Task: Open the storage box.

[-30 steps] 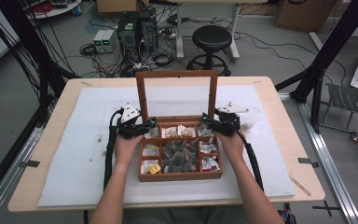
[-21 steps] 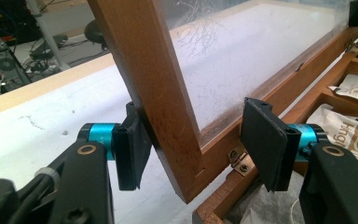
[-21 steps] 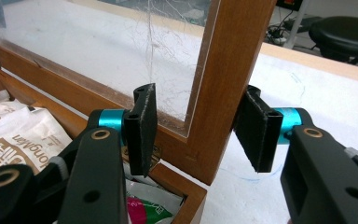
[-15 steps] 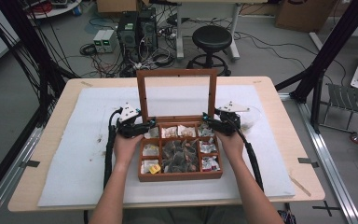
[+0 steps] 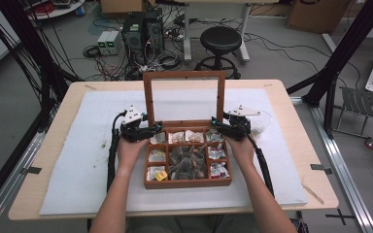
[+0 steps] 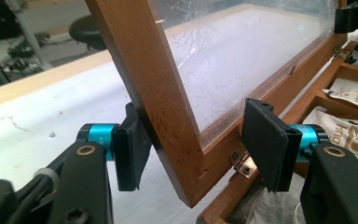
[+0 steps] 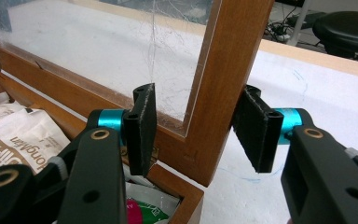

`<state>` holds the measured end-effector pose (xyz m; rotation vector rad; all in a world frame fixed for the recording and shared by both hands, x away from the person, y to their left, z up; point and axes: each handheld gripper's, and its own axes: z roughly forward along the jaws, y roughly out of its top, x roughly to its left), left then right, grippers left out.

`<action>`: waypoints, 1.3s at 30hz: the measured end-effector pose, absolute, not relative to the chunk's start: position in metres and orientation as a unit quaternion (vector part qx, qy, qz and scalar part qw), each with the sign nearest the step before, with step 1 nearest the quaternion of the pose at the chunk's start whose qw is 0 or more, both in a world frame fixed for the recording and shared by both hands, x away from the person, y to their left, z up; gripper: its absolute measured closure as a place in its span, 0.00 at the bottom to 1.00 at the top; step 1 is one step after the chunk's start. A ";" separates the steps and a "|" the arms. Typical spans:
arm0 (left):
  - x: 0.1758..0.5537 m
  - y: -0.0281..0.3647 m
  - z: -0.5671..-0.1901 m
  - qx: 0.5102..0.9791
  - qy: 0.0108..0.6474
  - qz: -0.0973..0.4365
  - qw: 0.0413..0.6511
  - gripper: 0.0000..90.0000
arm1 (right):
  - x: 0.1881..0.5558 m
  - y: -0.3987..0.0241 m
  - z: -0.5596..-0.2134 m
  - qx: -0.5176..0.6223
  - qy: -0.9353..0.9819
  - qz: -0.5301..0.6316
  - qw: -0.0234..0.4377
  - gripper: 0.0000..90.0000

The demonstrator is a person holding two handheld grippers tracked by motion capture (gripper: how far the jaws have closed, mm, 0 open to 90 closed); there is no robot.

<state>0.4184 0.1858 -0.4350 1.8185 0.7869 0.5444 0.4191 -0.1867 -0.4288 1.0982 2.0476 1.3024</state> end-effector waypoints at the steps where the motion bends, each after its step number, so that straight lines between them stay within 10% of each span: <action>1: 0.420 0.186 -0.434 0.758 0.328 0.223 0.518 0.47 | 0.419 -0.187 -0.429 0.401 0.747 0.475 0.236 0.58; 39: 0.431 0.191 -0.438 0.748 0.360 0.175 0.530 0.43 | 0.446 -0.182 -0.411 0.404 0.764 0.449 0.228 0.48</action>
